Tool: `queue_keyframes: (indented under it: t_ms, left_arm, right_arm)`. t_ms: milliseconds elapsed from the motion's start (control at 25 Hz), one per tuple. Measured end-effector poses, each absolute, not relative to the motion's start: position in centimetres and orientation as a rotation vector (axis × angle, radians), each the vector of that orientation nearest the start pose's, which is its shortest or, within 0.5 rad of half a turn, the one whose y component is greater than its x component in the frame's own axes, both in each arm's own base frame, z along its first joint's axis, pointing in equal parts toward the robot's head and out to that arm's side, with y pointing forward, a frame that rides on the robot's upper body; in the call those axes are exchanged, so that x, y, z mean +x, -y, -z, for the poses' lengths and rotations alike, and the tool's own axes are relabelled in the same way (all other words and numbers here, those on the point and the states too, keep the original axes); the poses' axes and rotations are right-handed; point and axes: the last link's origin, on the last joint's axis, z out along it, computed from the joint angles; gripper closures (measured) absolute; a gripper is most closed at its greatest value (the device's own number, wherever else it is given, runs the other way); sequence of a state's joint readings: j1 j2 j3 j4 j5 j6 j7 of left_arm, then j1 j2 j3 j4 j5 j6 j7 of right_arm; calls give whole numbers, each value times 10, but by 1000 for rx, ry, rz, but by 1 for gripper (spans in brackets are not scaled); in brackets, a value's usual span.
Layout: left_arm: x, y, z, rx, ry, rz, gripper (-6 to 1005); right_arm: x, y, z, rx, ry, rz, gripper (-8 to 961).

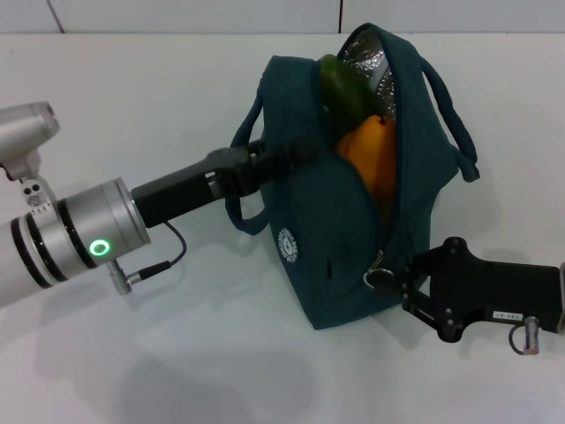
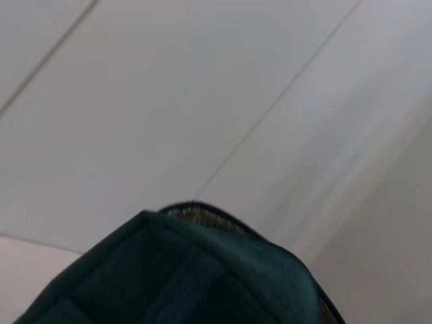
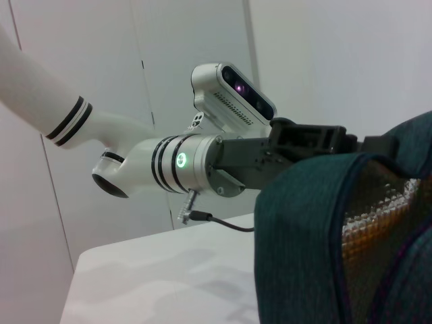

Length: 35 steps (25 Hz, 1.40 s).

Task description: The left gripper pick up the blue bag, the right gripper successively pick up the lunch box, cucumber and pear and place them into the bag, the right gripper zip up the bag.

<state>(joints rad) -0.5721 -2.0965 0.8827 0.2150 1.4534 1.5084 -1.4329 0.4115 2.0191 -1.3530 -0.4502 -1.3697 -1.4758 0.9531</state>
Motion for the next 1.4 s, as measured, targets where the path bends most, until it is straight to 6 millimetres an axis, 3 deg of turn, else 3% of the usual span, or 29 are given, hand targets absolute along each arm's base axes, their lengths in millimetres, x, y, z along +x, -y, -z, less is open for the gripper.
queue_keyframes:
  t_ms: [160,600,720,1000,1400]
  left_arm:
    - [-237,-318,50,-2390,1174,1347,675]
    - [-240,-317,47,-2365,1159,1359,202]
    - [-240,-319,44,-2342,1146,1379,157]
    - [-239,-319,37,-2302,1083,1434,158]
    - [-247,-313,22,-2226,994,1490,160]
  right_arm:
    - [266,-277,49,-2805,-289,-866,937]
    - [278,-267,19,-2735,-289,-947,936]
    - [277,-266,14,-2723,-274,-982,935]
    - [264,-271,14,-2706,-194,-1022,935]
    - [229,-303,-1,-2565,-54,-1157,933]
